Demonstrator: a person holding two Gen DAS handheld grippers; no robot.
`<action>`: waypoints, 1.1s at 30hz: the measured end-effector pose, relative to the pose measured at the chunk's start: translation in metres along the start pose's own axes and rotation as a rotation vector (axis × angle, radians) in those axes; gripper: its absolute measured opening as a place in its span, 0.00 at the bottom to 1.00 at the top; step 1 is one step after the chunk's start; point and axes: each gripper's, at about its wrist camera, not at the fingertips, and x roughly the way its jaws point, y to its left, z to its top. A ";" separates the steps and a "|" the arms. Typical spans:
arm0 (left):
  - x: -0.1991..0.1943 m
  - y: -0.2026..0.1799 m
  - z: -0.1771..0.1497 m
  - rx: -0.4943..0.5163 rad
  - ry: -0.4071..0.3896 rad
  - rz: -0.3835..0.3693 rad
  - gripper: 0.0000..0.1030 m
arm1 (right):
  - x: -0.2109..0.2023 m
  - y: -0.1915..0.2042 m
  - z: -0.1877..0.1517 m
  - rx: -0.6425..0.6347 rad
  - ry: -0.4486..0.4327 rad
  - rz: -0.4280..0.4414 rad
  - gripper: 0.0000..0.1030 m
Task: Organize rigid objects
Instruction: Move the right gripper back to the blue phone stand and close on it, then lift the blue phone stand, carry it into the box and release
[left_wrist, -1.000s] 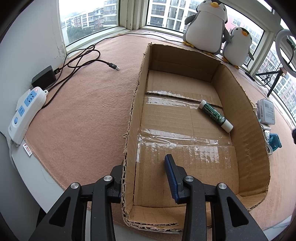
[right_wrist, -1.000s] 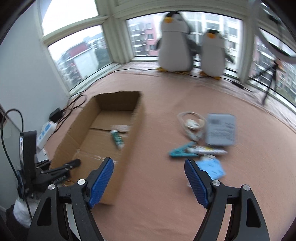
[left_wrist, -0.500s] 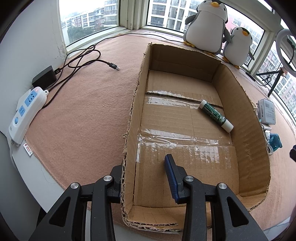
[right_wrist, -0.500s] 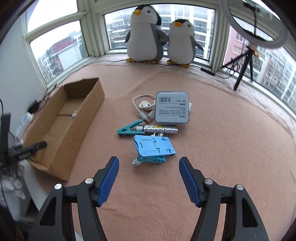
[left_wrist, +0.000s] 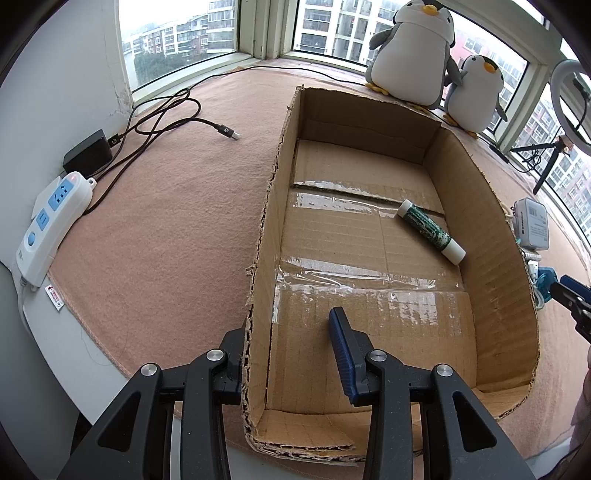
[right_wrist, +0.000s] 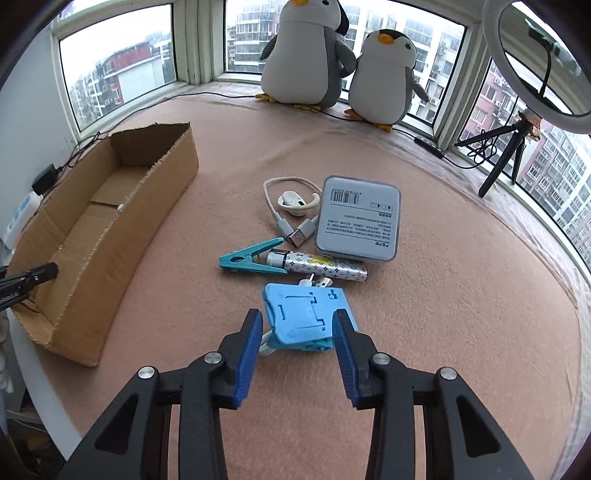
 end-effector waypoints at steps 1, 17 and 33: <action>0.000 0.000 0.000 -0.001 0.000 0.000 0.38 | 0.001 0.000 0.000 -0.003 0.002 0.001 0.34; 0.000 0.000 0.000 0.001 -0.001 0.001 0.38 | 0.006 -0.001 0.005 0.010 0.017 0.027 0.20; 0.000 -0.002 0.001 0.007 -0.004 0.003 0.38 | -0.007 -0.035 0.006 0.135 0.009 0.072 0.13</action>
